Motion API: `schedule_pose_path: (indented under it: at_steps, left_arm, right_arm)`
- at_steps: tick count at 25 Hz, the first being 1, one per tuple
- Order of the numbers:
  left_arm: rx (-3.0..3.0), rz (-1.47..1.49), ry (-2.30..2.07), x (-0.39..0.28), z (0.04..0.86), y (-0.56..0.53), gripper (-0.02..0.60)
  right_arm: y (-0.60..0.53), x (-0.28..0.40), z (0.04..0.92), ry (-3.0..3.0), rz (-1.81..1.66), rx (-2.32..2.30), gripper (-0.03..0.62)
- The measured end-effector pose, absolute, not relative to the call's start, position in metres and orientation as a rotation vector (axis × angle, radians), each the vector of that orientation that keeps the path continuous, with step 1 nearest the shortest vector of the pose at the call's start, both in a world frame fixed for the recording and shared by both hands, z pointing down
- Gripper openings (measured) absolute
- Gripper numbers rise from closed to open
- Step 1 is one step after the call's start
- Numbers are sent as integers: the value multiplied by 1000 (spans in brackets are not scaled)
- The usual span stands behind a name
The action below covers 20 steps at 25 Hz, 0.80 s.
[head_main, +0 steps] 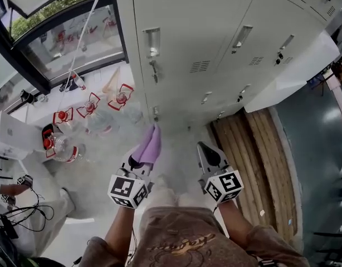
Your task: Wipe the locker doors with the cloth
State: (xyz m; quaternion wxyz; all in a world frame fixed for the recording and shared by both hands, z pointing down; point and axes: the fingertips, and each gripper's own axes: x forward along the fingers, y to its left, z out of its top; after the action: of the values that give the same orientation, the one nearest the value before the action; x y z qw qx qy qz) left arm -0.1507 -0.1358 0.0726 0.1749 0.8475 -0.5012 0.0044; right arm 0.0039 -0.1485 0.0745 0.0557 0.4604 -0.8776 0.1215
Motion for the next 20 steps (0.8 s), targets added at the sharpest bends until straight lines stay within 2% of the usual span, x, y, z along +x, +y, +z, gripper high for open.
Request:
schedule_pose_path:
  at_steps: [20]
  left_arm:
    - [2432,-42,-1517,-129,255,-197,38]
  right_arm:
    - [-212,6,262,-2768,292,1300,-3]
